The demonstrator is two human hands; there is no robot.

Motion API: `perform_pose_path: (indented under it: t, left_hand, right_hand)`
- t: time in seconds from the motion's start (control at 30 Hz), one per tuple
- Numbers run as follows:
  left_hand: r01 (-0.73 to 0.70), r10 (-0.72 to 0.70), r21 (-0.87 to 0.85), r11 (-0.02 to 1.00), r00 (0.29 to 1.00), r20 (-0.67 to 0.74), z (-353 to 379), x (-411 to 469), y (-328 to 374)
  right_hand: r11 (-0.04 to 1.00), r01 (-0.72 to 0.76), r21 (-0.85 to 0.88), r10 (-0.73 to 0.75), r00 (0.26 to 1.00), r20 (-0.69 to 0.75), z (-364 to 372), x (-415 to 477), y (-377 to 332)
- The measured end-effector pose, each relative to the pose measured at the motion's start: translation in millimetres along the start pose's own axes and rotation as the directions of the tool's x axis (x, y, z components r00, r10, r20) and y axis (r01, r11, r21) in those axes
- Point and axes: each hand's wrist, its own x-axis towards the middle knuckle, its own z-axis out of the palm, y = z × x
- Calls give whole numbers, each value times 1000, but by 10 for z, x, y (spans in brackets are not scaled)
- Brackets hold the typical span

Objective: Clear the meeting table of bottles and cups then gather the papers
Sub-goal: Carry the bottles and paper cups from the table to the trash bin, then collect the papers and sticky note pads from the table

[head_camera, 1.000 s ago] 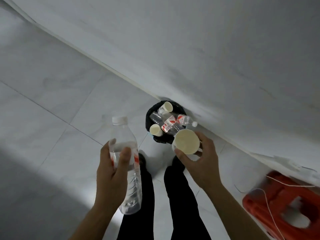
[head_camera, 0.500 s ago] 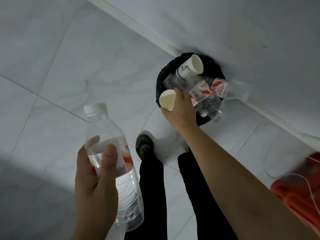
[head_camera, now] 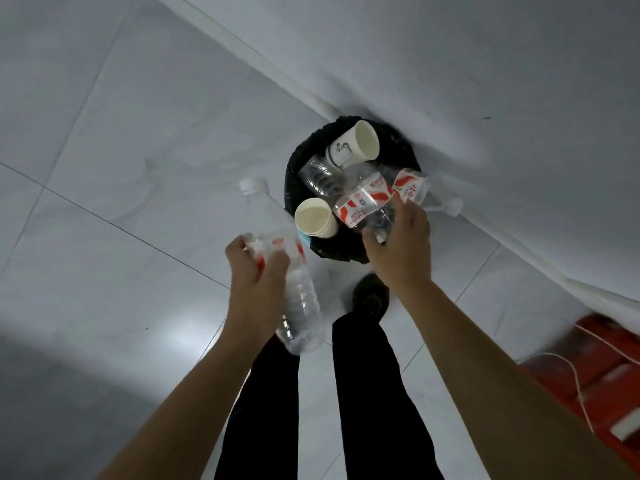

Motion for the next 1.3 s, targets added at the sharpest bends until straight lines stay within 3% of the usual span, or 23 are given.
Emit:
perform_pose_path:
  t: [0.17,0.33,0.43,0.6,0.7,0.87,1.0,1.17,1.3]
  left_hand:
    - [31,-35,90,995,999,40,854,576,-91]
    - [-18,39,298,954,997,-65,1231,966,-336]
    - [-4,51,390,921,993,-111,1279,996,-416]
    - [-40,80,450,892,994,-71,1095,879,-434]
    - [-122,165,477,870,985,-49,832,662,-348]
    - [-262,301,476,839,954,-4,134,-297,28]
    - [-292,335,423,858,942,-30,-614,-1466,602]
    - [-330,400,290,898,887,-231,-1554,-3018,1320]
    - [-416,435,144,898,784,-443,-2055,-4037,1563]
  right_hand:
    - [998,-2,-65,13,987,159,-71,13,531]
    - [1000,12,-8,-11,990,139,12,26,662]
    - [1000,28,-3,-27,991,132,34,24,665]
    - [1000,24,-13,-23,991,133,-41,-26,618]
    - [999,31,13,-32,992,125,-215,-184,505]
    - [992,113,50,-119,983,143,-908,-810,57]
    - [981,127,148,-154,971,183,-1759,-1502,-607]
    - [914,215,345,-278,950,143,-2929,-2441,-1601]
    - [815,312,487,-371,928,25,-3653,-3010,-2188]
